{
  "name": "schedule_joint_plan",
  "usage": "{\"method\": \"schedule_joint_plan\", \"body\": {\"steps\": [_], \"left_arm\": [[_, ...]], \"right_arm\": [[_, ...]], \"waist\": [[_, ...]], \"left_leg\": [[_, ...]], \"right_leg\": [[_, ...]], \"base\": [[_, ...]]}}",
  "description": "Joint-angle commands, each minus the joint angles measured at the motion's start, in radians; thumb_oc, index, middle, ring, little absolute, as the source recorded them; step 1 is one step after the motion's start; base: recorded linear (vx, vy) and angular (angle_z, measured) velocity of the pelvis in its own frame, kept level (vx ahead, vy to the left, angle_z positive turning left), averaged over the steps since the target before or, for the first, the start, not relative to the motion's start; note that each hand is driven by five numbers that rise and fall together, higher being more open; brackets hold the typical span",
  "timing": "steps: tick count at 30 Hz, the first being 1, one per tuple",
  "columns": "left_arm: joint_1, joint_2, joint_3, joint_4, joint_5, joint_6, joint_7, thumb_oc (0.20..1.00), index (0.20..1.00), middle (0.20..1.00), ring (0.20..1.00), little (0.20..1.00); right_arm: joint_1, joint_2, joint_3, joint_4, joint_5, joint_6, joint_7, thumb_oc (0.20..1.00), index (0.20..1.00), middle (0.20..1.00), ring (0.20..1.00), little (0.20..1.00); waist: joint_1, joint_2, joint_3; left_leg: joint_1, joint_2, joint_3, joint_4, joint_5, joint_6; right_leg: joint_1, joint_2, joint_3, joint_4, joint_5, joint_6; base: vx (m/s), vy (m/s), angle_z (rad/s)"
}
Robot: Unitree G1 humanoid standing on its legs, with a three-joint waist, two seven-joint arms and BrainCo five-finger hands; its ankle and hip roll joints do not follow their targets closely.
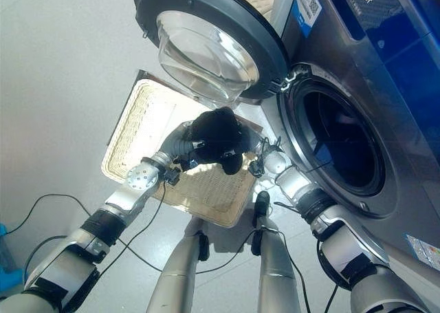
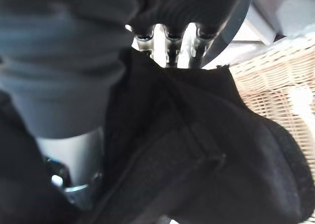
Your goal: Put the clothes into the washing machine.
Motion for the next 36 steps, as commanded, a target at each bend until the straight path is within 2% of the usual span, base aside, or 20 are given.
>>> {"method": "schedule_joint_plan", "body": {"steps": [1, 9, 13, 19, 20, 21, 29, 36], "left_arm": [[-0.09, -0.091, -0.041, -0.093, -0.07, -0.072, -0.075, 0.2, 0.2, 0.2, 0.2, 0.2], [-0.1, -0.13, -0.038, -0.096, -0.105, -0.084, -0.098, 0.2, 0.2, 0.2, 0.2, 0.2], [-0.116, -0.16, -0.054, -0.085, -0.136, -0.095, -0.147, 0.2, 0.2, 0.2, 0.2, 0.2], [-0.12, -0.177, -0.073, -0.073, -0.174, -0.091, -0.204, 0.2, 0.2, 0.2, 0.2, 0.2], [-0.12, -0.178, -0.077, -0.072, -0.183, -0.089, -0.211, 0.2, 0.2, 0.2, 0.2, 0.2], [-0.119, -0.18, -0.079, -0.072, -0.19, -0.086, -0.218, 0.2, 0.2, 0.2, 0.2, 0.2], [-0.108, -0.193, -0.091, -0.076, -0.198, -0.067, -0.226, 0.2, 0.2, 0.2, 0.2, 0.2], [-0.098, -0.196, -0.095, -0.071, -0.18, -0.048, -0.223, 0.2, 0.2, 0.2, 0.2, 0.2]], "right_arm": [[-0.067, 0.072, 0.006, -0.038, 0.04, -0.039, 0.04, 1.0, 1.0, 1.0, 1.0, 1.0], [-0.062, 0.111, -0.003, -0.002, 0.108, -0.024, 0.086, 1.0, 1.0, 1.0, 1.0, 1.0], [-0.066, 0.155, -0.011, 0.046, 0.161, -0.003, 0.134, 1.0, 1.0, 1.0, 1.0, 1.0], [-0.055, 0.192, -0.029, 0.094, 0.305, -0.02, 0.191, 1.0, 1.0, 1.0, 1.0, 1.0], [-0.054, 0.197, -0.03, 0.094, 0.318, -0.026, 0.19, 0.573, 0.573, 0.573, 0.573, 0.573], [-0.051, 0.201, -0.033, 0.089, 0.338, -0.032, 0.186, 0.2, 0.2, 0.2, 0.2, 0.2], [-0.042, 0.225, -0.067, 0.058, 0.41, -0.074, 0.136, 0.2, 0.2, 0.2, 0.2, 0.2], [-0.036, 0.24, -0.114, 0.049, 0.498, -0.144, 0.079, 0.2, 0.2, 0.2, 0.2, 0.2]], "waist": [[0.032, 0.013, -0.007], [0.03, 0.013, -0.007], [0.031, 0.012, -0.007], [0.031, 0.014, -0.007], [0.03, 0.015, -0.007], [0.029, 0.015, -0.007], [0.024, 0.015, -0.007], [0.02, 0.017, -0.007]], "left_leg": [[0.017, -0.057, 0.052, 0.087, -0.138, -0.033], [0.019, -0.059, 0.052, 0.083, -0.135, -0.032], [0.018, -0.061, 0.049, 0.08, -0.131, -0.032], [0.018, -0.061, 0.049, 0.078, -0.127, -0.033], [0.015, -0.061, 0.049, 0.079, -0.127, -0.033], [0.015, -0.061, 0.05, 0.078, -0.126, -0.034], [0.011, -0.061, 0.051, 0.08, -0.127, -0.034], [0.015, -0.06, 0.055, 0.08, -0.129, -0.034]], "right_leg": [[0.004, 0.014, -0.029, -0.02, 0.031, 0.092], [0.006, 0.015, -0.027, -0.025, 0.034, 0.091], [0.005, 0.017, -0.027, -0.028, 0.039, 0.09], [0.008, 0.017, -0.03, -0.036, 0.043, 0.087], [0.007, 0.017, -0.03, -0.036, 0.043, 0.087], [0.006, 0.017, -0.031, -0.038, 0.044, 0.086], [0.005, 0.018, -0.03, -0.041, 0.046, 0.085], [0.007, 0.018, -0.03, -0.042, 0.049, 0.087]], "base": [[0.0, 0.0, 0.0], [0.0, 0.0, 0.0], [0.0, 0.0, 0.0], [0.0, 0.0, 0.0], [0.0, 0.0, 0.0], [0.0, 0.0, 0.0], [0.0, 0.0, 0.0], [0.0, 0.0, 0.0]]}}
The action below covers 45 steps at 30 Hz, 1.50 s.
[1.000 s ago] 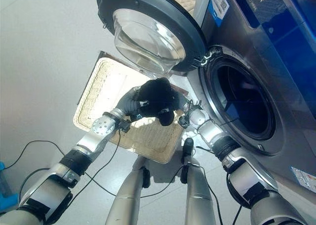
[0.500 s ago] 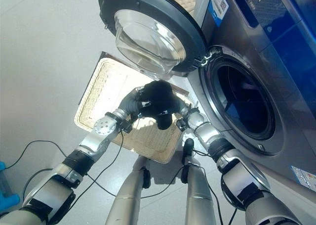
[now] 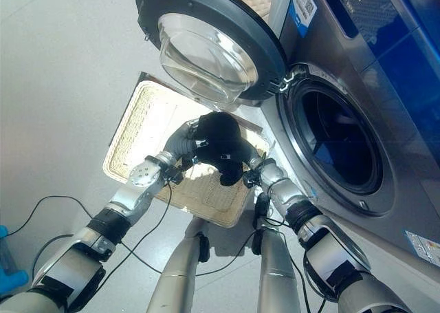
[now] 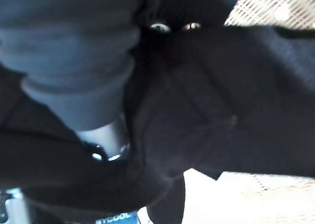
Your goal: Put the clothes into the washing machine.
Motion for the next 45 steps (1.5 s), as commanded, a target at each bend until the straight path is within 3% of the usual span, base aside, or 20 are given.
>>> {"method": "schedule_joint_plan", "body": {"steps": [1, 5, 6, 7, 8, 15, 19, 21, 24, 32, 40, 45], "left_arm": [[-0.078, -0.157, -0.1, -0.083, -0.007, -0.051, -0.137, 0.2, 0.2, 0.2, 0.2, 0.2], [-0.079, -0.155, -0.102, -0.078, -0.001, -0.049, -0.131, 0.2, 0.2, 0.2, 0.2, 0.2], [-0.075, -0.149, -0.106, -0.069, 0.02, -0.042, -0.121, 0.241, 0.241, 0.241, 0.241, 0.241], [-0.072, -0.147, -0.108, -0.067, 0.024, -0.038, -0.118, 0.529, 0.529, 0.529, 0.529, 0.529], [-0.068, -0.145, -0.106, -0.065, 0.033, -0.032, -0.116, 1.0, 1.0, 1.0, 1.0, 1.0], [-0.038, -0.131, -0.124, -0.051, 0.095, -0.044, -0.075, 1.0, 1.0, 1.0, 1.0, 1.0], [-0.023, -0.123, -0.141, -0.057, 0.101, -0.061, -0.04, 1.0, 1.0, 1.0, 1.0, 1.0], [-0.014, -0.121, -0.141, -0.066, 0.093, -0.073, -0.027, 1.0, 1.0, 1.0, 1.0, 1.0], [-0.006, -0.118, -0.148, -0.076, 0.076, -0.087, -0.008, 1.0, 1.0, 1.0, 1.0, 1.0], [-0.014, -0.131, -0.158, -0.086, 0.046, -0.087, 0.031, 1.0, 1.0, 1.0, 1.0, 1.0], [-0.033, -0.115, -0.181, -0.085, -0.003, -0.092, 0.04, 1.0, 1.0, 1.0, 1.0, 1.0], [-0.047, -0.08, -0.202, -0.139, -0.031, -0.072, 0.049, 1.0, 1.0, 1.0, 1.0, 1.0]], "right_arm": [[-0.102, 0.114, -0.074, -0.071, 0.087, -0.124, -0.051, 0.2, 0.2, 0.2, 0.2, 0.2], [-0.099, 0.116, -0.086, -0.07, 0.105, -0.145, -0.066, 0.2, 0.2, 0.2, 0.2, 0.2], [-0.086, 0.118, -0.117, -0.078, 0.164, -0.192, -0.115, 0.2, 0.2, 0.2, 0.2, 0.2], [-0.08, 0.118, -0.127, -0.077, 0.19, -0.207, -0.122, 0.2, 0.2, 0.2, 0.2, 0.2], [-0.071, 0.12, -0.141, -0.075, 0.212, -0.225, -0.128, 0.2, 0.2, 0.2, 0.2, 0.2], [-0.002, 0.135, -0.239, -0.037, 0.34, -0.393, -0.193, 0.2, 0.2, 0.2, 0.2, 0.2], [0.031, 0.14, -0.284, -0.01, 0.396, -0.449, -0.209, 0.2, 0.2, 0.2, 0.2, 0.2], [0.045, 0.138, -0.321, 0.013, 0.485, -0.467, -0.17, 0.2, 0.2, 0.2, 0.2, 0.2], [0.06, 0.137, -0.37, 0.041, 0.622, -0.489, -0.106, 0.2, 0.2, 0.2, 0.2, 0.2], [0.036, 0.129, -0.474, 0.093, 0.854, -0.521, -0.046, 0.2, 0.2, 0.2, 0.2, 0.2], [-0.078, 0.019, -0.597, 0.22, 1.119, -0.533, 0.008, 0.2, 0.2, 0.2, 0.2, 0.2], [-0.183, -0.096, -0.599, 0.298, 1.086, -0.52, -0.072, 0.2, 0.2, 0.2, 0.2, 0.2]], "waist": [[0.023, 0.018, -0.007], [0.021, 0.018, -0.007], [0.016, 0.019, -0.007], [0.015, 0.02, -0.007], [0.013, 0.022, -0.007], [-0.006, 0.032, -0.007], [-0.019, 0.043, -0.007], [-0.026, 0.057, -0.007], [-0.034, 0.077, -0.007], [-0.045, 0.112, -0.007], [-0.033, 0.133, -0.007], [-0.016, 0.142, -0.007]], "left_leg": [[0.005, -0.055, 0.056, 0.092, -0.133, -0.028], [0.005, -0.054, 0.057, 0.093, -0.134, -0.029], [0.003, -0.053, 0.061, 0.094, -0.136, -0.029], [0.003, -0.052, 0.063, 0.094, -0.137, -0.028], [0.004, -0.052, 0.065, 0.091, -0.139, -0.027], [0.016, -0.049, 0.081, 0.082, -0.145, -0.025], [0.029, -0.048, 0.096, 0.071, -0.147, -0.025], [0.032, -0.049, 0.106, 0.065, -0.145, -0.024], [0.046, -0.052, 0.117, 0.056, -0.145, -0.023], [0.072, -0.059, 0.132, 0.042, -0.141, -0.025], [0.069, -0.071, 0.121, 0.051, -0.144, -0.023], [0.057, -0.079, 0.109, 0.065, -0.149, -0.02]], "right_leg": [[0.017, 0.027, -0.033, -0.07, 0.06, 0.089], [0.018, 0.027, -0.032, -0.07, 0.06, 0.089], [0.014, 0.028, -0.027, -0.067, 0.06, 0.09], [0.012, 0.028, -0.026, -0.066, 0.061, 0.091], [0.011, 0.029, -0.025, -0.067, 0.06, 0.091], [0.013, 0.039, -0.01, -0.065, 0.057, 0.093], [0.02, 0.047, -0.001, -0.074, 0.054, 0.091], [0.018, 0.05, 0.008, -0.081, 0.057, 0.087], [0.024, 0.049, 0.016, -0.083, 0.053, 0.085], [0.037, 0.044, 0.03, -0.087, 0.05, 0.08], [0.035, 0.031, 0.025, -0.077, 0.053, 0.08], [0.027, 0.019, 0.013, -0.07, 0.057, 0.083]], "base": [[0.0, 0.0, 0.0], [0.0, 0.007, -0.02], [0.0, 0.033, -0.05], [0.0, 0.037, -0.03], [0.0, 0.016, -0.05], [0.0, 0.037, -0.05], [0.0, 0.079, -0.14], [0.0, 0.102, -0.23], [0.01, 0.096, -0.15], [0.01, 0.078, -0.09], [0.0, 0.009, -0.02], [0.01, -0.012, 0.04]]}}
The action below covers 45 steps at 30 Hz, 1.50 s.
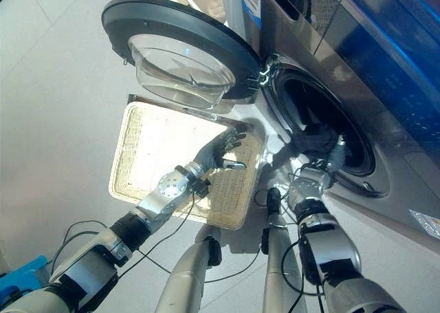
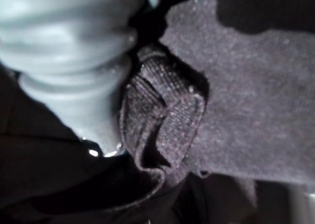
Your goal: Put the clothes into the washing machine.
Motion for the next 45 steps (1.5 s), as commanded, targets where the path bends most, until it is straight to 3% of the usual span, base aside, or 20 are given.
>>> {"method": "schedule_joint_plan", "body": {"steps": [1, 2, 3, 6, 10, 13, 16, 18, 20, 21, 22, 25, 26, 37, 42, 43, 44, 45], "left_arm": [[-0.043, -0.008, -0.011, -0.104, -0.044, -0.033, 0.006, 1.0, 1.0, 1.0, 1.0, 1.0], [-0.043, -0.003, -0.013, -0.11, -0.049, -0.033, 0.008, 1.0, 1.0, 1.0, 1.0, 1.0], [-0.04, 0.032, -0.02, -0.163, -0.076, -0.023, 0.011, 1.0, 1.0, 1.0, 1.0, 1.0], [-0.046, 0.059, -0.026, -0.204, -0.088, -0.005, 0.006, 1.0, 1.0, 1.0, 1.0, 1.0], [-0.053, 0.086, -0.035, -0.227, -0.1, -0.006, 0.0, 1.0, 1.0, 1.0, 1.0, 1.0], [-0.055, 0.097, -0.041, -0.24, -0.107, -0.013, 0.003, 1.0, 1.0, 1.0, 1.0, 1.0], [-0.056, 0.094, -0.046, -0.247, -0.106, -0.014, 0.01, 1.0, 1.0, 1.0, 1.0, 1.0], [-0.055, 0.086, -0.048, -0.25, -0.103, -0.012, 0.012, 1.0, 1.0, 1.0, 1.0, 1.0], [-0.055, 0.084, -0.052, -0.247, -0.105, -0.012, 0.012, 1.0, 1.0, 1.0, 1.0, 1.0], [-0.055, 0.081, -0.054, -0.248, -0.104, -0.01, 0.014, 1.0, 1.0, 1.0, 1.0, 1.0], [-0.054, 0.076, -0.058, -0.248, -0.102, -0.007, 0.02, 1.0, 1.0, 1.0, 1.0, 1.0], [-0.053, 0.075, -0.059, -0.25, -0.105, -0.005, 0.021, 1.0, 1.0, 1.0, 1.0, 1.0], [-0.052, 0.072, -0.064, -0.247, -0.102, -0.008, 0.025, 1.0, 1.0, 1.0, 1.0, 1.0], [-0.065, 0.048, -0.072, -0.22, -0.108, -0.023, 0.039, 1.0, 1.0, 1.0, 1.0, 1.0], [-0.064, 0.036, -0.076, -0.213, -0.111, -0.022, 0.042, 1.0, 1.0, 1.0, 1.0, 1.0], [-0.064, 0.036, -0.076, -0.213, -0.111, -0.022, 0.042, 1.0, 1.0, 1.0, 1.0, 1.0], [-0.064, 0.031, -0.081, -0.211, -0.113, -0.022, 0.046, 1.0, 1.0, 1.0, 1.0, 1.0], [-0.066, 0.03, -0.08, -0.21, -0.113, -0.023, 0.046, 1.0, 1.0, 1.0, 1.0, 1.0]], "right_arm": [[-0.095, -0.12, 0.01, -0.026, -0.047, -0.045, -0.024, 0.2, 0.2, 0.2, 0.2, 0.2], [-0.103, -0.131, 0.013, -0.022, -0.053, -0.042, -0.03, 0.2, 0.2, 0.2, 0.2, 0.2], [-0.137, -0.178, 0.034, -0.004, -0.1, 0.017, -0.07, 0.2, 0.2, 0.2, 0.2, 0.2], [-0.172, -0.212, 0.061, 0.008, -0.092, 0.082, -0.099, 0.2, 0.2, 0.2, 0.2, 0.2], [-0.188, -0.221, 0.073, -0.005, -0.029, 0.104, -0.092, 0.2, 0.2, 0.2, 0.2, 0.2], [-0.207, -0.22, 0.069, -0.005, 0.078, 0.063, -0.04, 0.2, 0.2, 0.2, 0.2, 0.2], [-0.221, -0.208, 0.05, -0.021, 0.198, -0.034, 0.028, 0.2, 0.2, 0.2, 0.2, 0.2], [-0.239, -0.198, 0.027, -0.049, 0.228, -0.106, 0.053, 0.2, 0.2, 0.2, 0.2, 0.2], [-0.246, -0.198, 0.022, -0.057, 0.228, -0.133, 0.047, 0.2, 0.2, 0.2, 0.2, 0.2], [-0.252, -0.199, 0.023, -0.057, 0.228, -0.144, 0.044, 0.354, 0.354, 0.354, 0.354, 0.354], [-0.256, -0.2, 0.031, -0.047, 0.228, -0.156, 0.024, 1.0, 1.0, 1.0, 1.0, 1.0], [-0.258, -0.203, 0.038, -0.042, 0.214, -0.159, -0.006, 1.0, 1.0, 1.0, 1.0, 1.0], [-0.257, -0.203, 0.04, -0.028, 0.129, -0.165, -0.094, 1.0, 1.0, 1.0, 1.0, 1.0], [-0.262, -0.205, 0.036, 0.035, -0.061, -0.147, -0.325, 1.0, 1.0, 1.0, 1.0, 1.0], [-0.273, -0.21, 0.052, 0.068, -0.397, -0.081, -0.63, 1.0, 1.0, 1.0, 1.0, 1.0], [-0.273, -0.21, 0.052, 0.068, -0.397, -0.081, -0.63, 1.0, 1.0, 1.0, 1.0, 1.0], [-0.287, -0.217, 0.075, 0.086, -0.612, -0.028, -0.811, 1.0, 1.0, 1.0, 1.0, 1.0], [-0.291, -0.217, 0.079, 0.081, -0.645, -0.018, -0.845, 1.0, 1.0, 1.0, 1.0, 1.0]], "waist": [[0.013, 0.054, -0.015], [0.014, 0.054, -0.015], [0.024, 0.054, -0.015], [0.032, 0.049, -0.015], [0.035, 0.044, -0.015], [0.039, 0.044, -0.015], [0.041, 0.048, -0.015], [0.042, 0.051, -0.015], [0.042, 0.052, -0.015], [0.043, 0.053, -0.015], [0.042, 0.053, -0.015], [0.042, 0.053, -0.015], [0.041, 0.054, -0.015], [0.04, 0.064, -0.015], [0.04, 0.069, -0.015], [0.04, 0.069, -0.015], [0.042, 0.069, -0.015], [0.043, 0.07, -0.015]], "left_leg": [[-0.012, -0.079, 0.0, 0.112, -0.141, -0.034], [-0.014, -0.08, -0.001, 0.113, -0.141, -0.033], [-0.027, -0.084, -0.01, 0.121, -0.142, -0.031], [-0.041, -0.084, -0.014, 0.128, -0.145, -0.029], [-0.053, -0.083, -0.015, 0.131, -0.146, -0.026], [-0.059, -0.081, -0.016, 0.13, -0.145, -0.025], [-0.059, -0.081, -0.018, 0.129, -0.147, -0.025], [-0.058, -0.083, -0.019, 0.128, -0.149, -0.024], [-0.057, -0.082, -0.018, 0.128, -0.148, -0.023], [-0.057, -0.083, -0.018, 0.128, -0.148, -0.023], [-0.057, -0.083, -0.018, 0.127, -0.149, -0.022], [-0.056, -0.083, -0.018, 0.13, -0.149, -0.022], [-0.055, -0.082, -0.015, 0.132, -0.152, -0.021], [-0.042, -0.084, -0.005, 0.127, -0.153, -0.021], [-0.035, -0.084, -0.001, 0.127, -0.156, -0.021], [-0.035, -0.084, -0.001, 0.127, -0.156, -0.021], [-0.032, -0.085, -0.001, 0.128, -0.158, -0.02], [-0.035, -0.085, 0.0, 0.128, -0.156, -0.019]], "right_leg": [[0.027, 0.0, -0.1, -0.039, 0.037, 0.07], [0.026, -0.001, -0.102, -0.039, 0.037, 0.07], [0.015, -0.004, -0.107, -0.035, 0.04, 0.071], [0.004, -0.009, -0.112, -0.035, 0.045, 0.073], [-0.008, -0.009, -0.117, -0.032, 0.047, 0.074], [-0.013, -0.011, -0.119, -0.031, 0.048, 0.075], [-0.015, -0.013, -0.117, -0.028, 0.047, 0.077], [-0.015, -0.013, -0.117, -0.027, 0.047, 0.079], [-0.015, -0.015, -0.117, -0.026, 0.048, 0.08], [-0.015, -0.016, -0.118, -0.025, 0.049, 0.08], [-0.015, -0.017, -0.117, -0.026, 0.049, 0.081], [-0.015, -0.018, -0.117, -0.023, 0.048, 0.08], [-0.015, -0.019, -0.117, -0.021, 0.047, 0.08], [-0.004, -0.019, -0.117, -0.029, 0.043, 0.078], [0.002, -0.019, -0.117, -0.029, 0.041, 0.077], [0.002, -0.019, -0.117, -0.029, 0.041, 0.077], [0.006, -0.02, -0.119, -0.027, 0.038, 0.077], [0.003, -0.02, -0.119, -0.029, 0.04, 0.077]], "base": [[0.0, -0.008, 0.07], [0.01, -0.032, 0.07], [0.01, -0.035, 0.08], [0.0, -0.062, 0.03], [0.0, -0.031, 0.04], [0.0, 0.0, 0.0], [0.0, 0.0, 0.0], [0.0, 0.0, 0.0], [0.0, 0.0, 0.0], [0.0, 0.0, 0.0], [0.0, 0.0, 0.0], [0.0, 0.0, 0.0], [0.0, 0.0, 0.0], [0.0, 0.0, 0.0], [0.0, 0.0, 0.0], [0.0, 0.0, 0.0], [0.0, 0.0, 0.0], [0.0, 0.0, 0.0]]}}
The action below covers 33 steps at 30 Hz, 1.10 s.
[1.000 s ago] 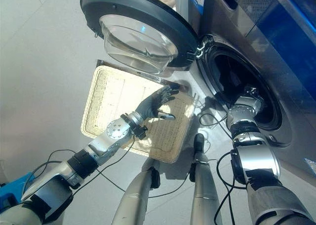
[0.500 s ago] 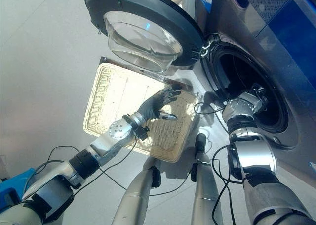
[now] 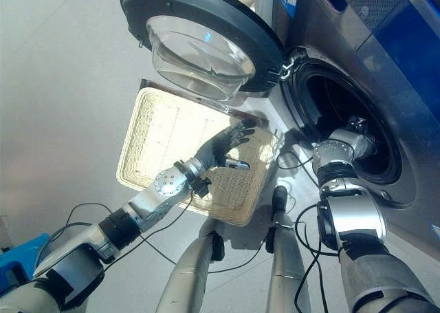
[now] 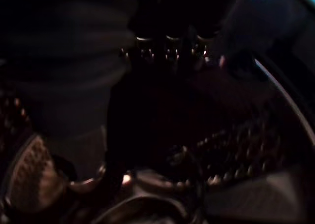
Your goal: Put the clothes into the washing machine.
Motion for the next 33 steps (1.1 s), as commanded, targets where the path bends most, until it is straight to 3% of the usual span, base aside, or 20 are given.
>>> {"method": "schedule_joint_plan", "body": {"steps": [1, 2, 3, 6, 7, 10, 11, 12, 18, 23, 24, 26, 27, 33], "left_arm": [[-0.033, -0.074, 0.013, -0.034, -0.031, -0.051, 0.006, 1.0, 1.0, 1.0, 1.0, 1.0], [-0.038, -0.074, 0.011, -0.035, -0.03, -0.052, 0.008, 1.0, 1.0, 1.0, 1.0, 1.0], [-0.038, -0.074, 0.011, -0.035, -0.03, -0.052, 0.008, 1.0, 1.0, 1.0, 1.0, 1.0], [-0.025, -0.084, -0.004, -0.036, -0.021, -0.067, 0.016, 1.0, 1.0, 1.0, 1.0, 1.0], [-0.023, -0.085, -0.008, -0.036, -0.023, -0.073, 0.017, 1.0, 1.0, 1.0, 1.0, 1.0], [-0.025, -0.084, -0.008, -0.036, -0.024, -0.076, 0.016, 1.0, 1.0, 1.0, 1.0, 1.0], [-0.013, -0.076, -0.017, -0.044, -0.032, -0.091, 0.007, 1.0, 1.0, 1.0, 1.0, 1.0], [-0.008, -0.073, -0.02, -0.042, -0.035, -0.099, 0.007, 1.0, 1.0, 1.0, 1.0, 1.0], [0.029, -0.076, -0.012, -0.007, -0.009, -0.147, 0.051, 1.0, 1.0, 1.0, 1.0, 1.0], [0.043, -0.074, -0.002, 0.008, 0.0, -0.153, 0.064, 1.0, 1.0, 1.0, 1.0, 1.0], [0.074, -0.085, 0.012, 0.05, 0.02, -0.165, 0.067, 1.0, 1.0, 1.0, 1.0, 1.0], [0.074, -0.085, 0.012, 0.05, 0.02, -0.165, 0.067, 1.0, 1.0, 1.0, 1.0, 1.0], [0.095, -0.091, 0.023, 0.084, 0.032, -0.171, 0.064, 1.0, 1.0, 1.0, 1.0, 1.0], [0.125, -0.103, 0.043, 0.142, 0.048, -0.168, 0.057, 1.0, 1.0, 1.0, 1.0, 1.0]], "right_arm": [[-0.091, -0.096, 0.105, 0.002, -0.507, 0.118, -0.399, 1.0, 1.0, 1.0, 1.0, 1.0], [-0.101, -0.102, 0.119, 0.006, -0.583, 0.161, -0.482, 1.0, 1.0, 1.0, 1.0, 1.0], [-0.101, -0.102, 0.119, 0.006, -0.583, 0.161, -0.482, 1.0, 1.0, 1.0, 1.0, 1.0], [-0.123, -0.12, 0.184, 0.021, -0.877, 0.385, -0.798, 1.0, 1.0, 1.0, 1.0, 1.0], [-0.129, -0.122, 0.199, 0.026, -0.93, 0.435, -0.825, 1.0, 1.0, 1.0, 1.0, 1.0], [-0.136, -0.124, 0.206, 0.028, -0.955, 0.459, -0.839, 1.0, 1.0, 1.0, 1.0, 1.0], [-0.148, -0.131, 0.265, 0.027, -1.109, 0.611, -0.89, 1.0, 1.0, 1.0, 1.0, 1.0], [-0.144, -0.129, 0.289, 0.029, -1.164, 0.643, -0.876, 1.0, 1.0, 1.0, 1.0, 1.0], [-0.046, -0.089, 0.352, 0.003, -1.393, 0.729, -0.785, 1.0, 1.0, 1.0, 1.0, 1.0], [0.011, -0.071, 0.366, -0.007, -1.418, 0.723, -0.743, 1.0, 1.0, 1.0, 1.0, 1.0], [0.096, -0.045, 0.378, -0.009, -1.448, 0.721, -0.686, 1.0, 1.0, 1.0, 1.0, 1.0], [0.096, -0.045, 0.378, -0.009, -1.448, 0.721, -0.686, 1.0, 1.0, 1.0, 1.0, 1.0], [0.155, -0.027, 0.402, -0.011, -1.49, 0.723, -0.639, 1.0, 1.0, 1.0, 1.0, 1.0], [0.227, -0.003, 0.424, -0.031, -1.519, 0.728, -0.633, 1.0, 1.0, 1.0, 1.0, 1.0]], "waist": [[-0.006, 0.07, -0.015], [-0.004, 0.071, -0.015], [-0.004, 0.071, -0.015], [0.003, 0.08, -0.015], [0.006, 0.084, -0.015], [0.007, 0.086, -0.015], [0.015, 0.097, -0.015], [0.019, 0.101, -0.015], [0.016, 0.102, -0.015], [0.015, 0.097, -0.015], [0.01, 0.086, -0.015], [0.01, 0.086, -0.015], [0.007, 0.078, -0.015], [0.003, 0.059, -0.015]], "left_leg": [[0.022, -0.074, 0.018, 0.117, -0.175, -0.027], [0.012, -0.074, 0.019, 0.115, -0.167, -0.025], [0.012, -0.074, 0.019, 0.115, -0.167, -0.025], [0.019, -0.077, 0.016, 0.118, -0.176, -0.02], [0.018, -0.078, 0.015, 0.118, -0.176, -0.019], [0.011, -0.078, 0.015, 0.118, -0.17, -0.018], [0.008, -0.083, 0.01, 0.123, -0.171, -0.016], [0.008, -0.084, 0.008, 0.121, -0.17, -0.017], [0.013, -0.083, 0.009, 0.116, -0.175, -0.017], [0.001, -0.079, 0.011, 0.115, -0.17, -0.016], [0.007, -0.073, 0.014, 0.113, -0.178, -0.017], [0.007, -0.073, 0.014, 0.113, -0.178, -0.017], [0.011, -0.068, 0.015, 0.109, -0.177, -0.018], [0.023, -0.06, 0.015, 0.112, -0.183, -0.018]], "right_leg": [[0.049, -0.003, -0.095, -0.045, 0.033, 0.08], [0.041, -0.003, -0.097, -0.05, 0.044, 0.077], [0.041, -0.003, -0.097, -0.05, 0.044, 0.077], [0.046, -0.005, -0.099, -0.041, 0.033, 0.08], [0.045, -0.006, -0.1, -0.041, 0.033, 0.081], [0.039, -0.006, -0.101, -0.044, 0.04, 0.079], [0.038, -0.01, -0.104, -0.041, 0.039, 0.081], [0.039, -0.01, -0.106, -0.044, 0.039, 0.081], [0.04, -0.008, -0.106, -0.037, 0.024, 0.086], [0.031, -0.006, -0.107, -0.041, 0.029, 0.086], [0.037, -0.006, -0.111, -0.041, 0.021, 0.089], [0.037, -0.006, -0.111, -0.041, 0.021, 0.089], [0.043, -0.006, -0.113, -0.044, 0.022, 0.09], [0.058, -0.003, -0.115, -0.039, 0.015, 0.091]], "base": [[0.0, 0.0, 0.0], [0.0, 0.0, 0.0], [0.0, 0.0, 0.0], [0.0, 0.0, 0.0], [0.0, 0.0, 0.0], [-0.01, 0.003, 0.0], [-0.04, 0.011, 0.0], [0.0, 0.0, 0.0], [0.0, 0.0, 0.0], [0.0, 0.0, 0.0], [0.0, 0.0, 0.0], [-0.01, -0.012, 0.02], [-0.01, -0.028, 0.04], [0.0, -0.007, 0.01]]}}
